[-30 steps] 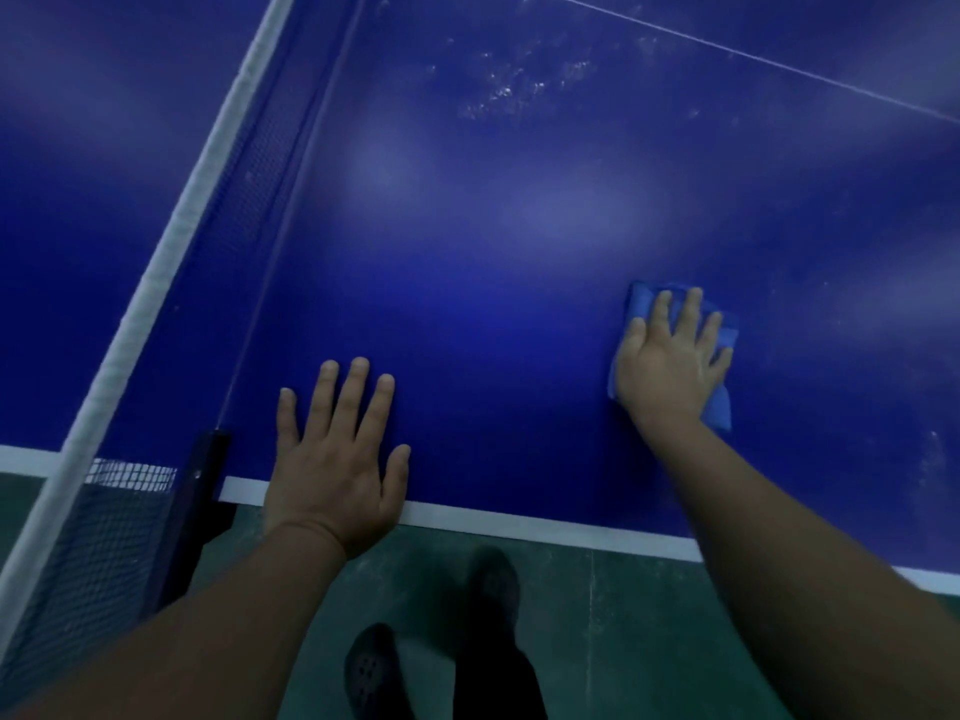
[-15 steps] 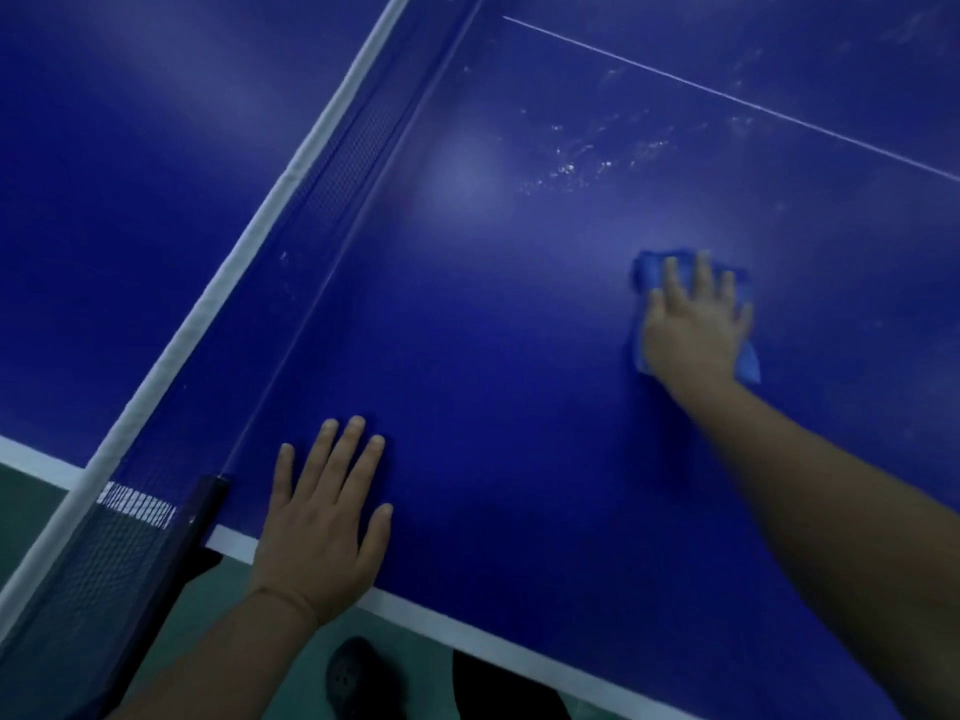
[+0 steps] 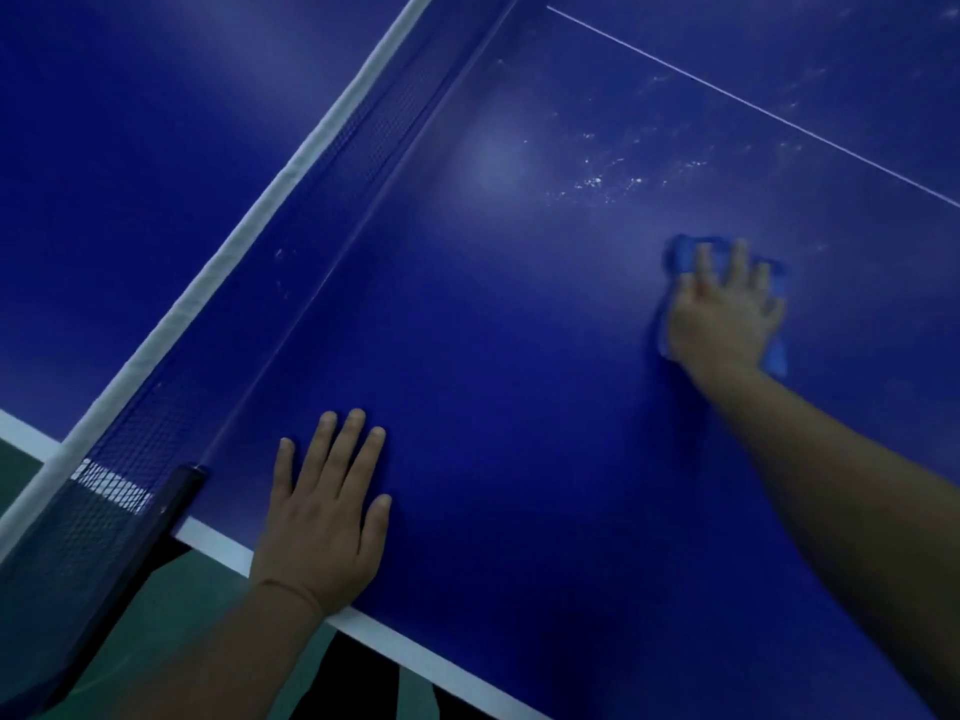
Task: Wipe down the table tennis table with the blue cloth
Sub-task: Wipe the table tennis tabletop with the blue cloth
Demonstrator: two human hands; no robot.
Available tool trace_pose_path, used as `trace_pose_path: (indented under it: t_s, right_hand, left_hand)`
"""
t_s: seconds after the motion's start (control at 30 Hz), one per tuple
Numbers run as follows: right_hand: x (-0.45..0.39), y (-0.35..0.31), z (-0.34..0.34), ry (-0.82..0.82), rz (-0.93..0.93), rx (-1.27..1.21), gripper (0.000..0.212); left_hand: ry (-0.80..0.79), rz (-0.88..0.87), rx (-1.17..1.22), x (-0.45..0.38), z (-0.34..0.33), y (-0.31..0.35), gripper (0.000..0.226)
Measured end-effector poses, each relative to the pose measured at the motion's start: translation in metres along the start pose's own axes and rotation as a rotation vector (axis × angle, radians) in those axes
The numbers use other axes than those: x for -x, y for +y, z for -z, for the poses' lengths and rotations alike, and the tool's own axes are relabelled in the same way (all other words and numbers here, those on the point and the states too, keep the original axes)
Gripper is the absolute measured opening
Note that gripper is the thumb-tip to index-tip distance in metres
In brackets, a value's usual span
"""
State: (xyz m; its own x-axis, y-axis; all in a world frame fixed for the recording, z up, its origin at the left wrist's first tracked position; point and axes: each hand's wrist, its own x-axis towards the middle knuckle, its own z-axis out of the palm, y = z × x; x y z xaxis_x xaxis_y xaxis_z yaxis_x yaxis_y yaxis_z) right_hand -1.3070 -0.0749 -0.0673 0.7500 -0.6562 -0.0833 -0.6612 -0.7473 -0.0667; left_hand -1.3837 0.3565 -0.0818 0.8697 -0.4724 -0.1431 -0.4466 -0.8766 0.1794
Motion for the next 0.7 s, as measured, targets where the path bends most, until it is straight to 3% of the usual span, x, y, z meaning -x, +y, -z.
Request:
trace_pose_path:
  t_s: [0.07,0.1,0.17,0.27,0.33,0.37,0.47,0.53,0.6,0.7]
  right_hand:
    - [0.002,-0.009,0.001,0.021,-0.191,-0.074,0.056]
    - [0.014,-0.027,-0.005,0.041,-0.169,-0.058,0.055]
    - [0.053,-0.078,-0.017,0.073,0.104,-0.031,0.053]
    - [0.123,-0.14,-0.039,0.012,0.789,0.017,0.051]
    - [0.114,-0.142,-0.037,-0.035,0.973,0.04,0.051]
    - [0.094,-0.134,-0.033,-0.019,0.912,0.049,0.052]
    - [0.028,-0.083,-0.018,-0.01,0.461,0.084,0.06]
    - [0.014,-0.057,-0.01,-0.034,0.289,0.051,0.064]
    - [0.032,-0.073,-0.014,-0.035,0.287,0.051,0.063]
    - [0.092,-0.147,-0.03,0.026,0.667,0.049,0.053]
  left_hand:
    - [0.001,0.025,0.002,0.0,-0.001,-0.001,0.064]
    - [0.002,0.044,0.001,0.0,-0.001,-0.001,0.064]
    - [-0.005,0.067,-0.009,0.0,-0.001,-0.001,0.065]
    - [-0.016,0.062,-0.013,-0.001,-0.001,-0.001,0.065]
    - [-0.023,0.061,-0.019,-0.001,-0.001,-0.002,0.065]
    - [-0.027,0.061,-0.023,-0.001,-0.001,-0.003,0.065]
    - [-0.035,0.063,-0.019,-0.001,0.0,-0.003,0.065]
    - [-0.043,0.062,-0.006,-0.001,0.001,-0.002,0.065]
    - [-0.047,0.061,-0.006,-0.003,0.002,-0.003,0.065]
    - [-0.055,0.064,-0.002,-0.003,0.002,-0.004,0.064]
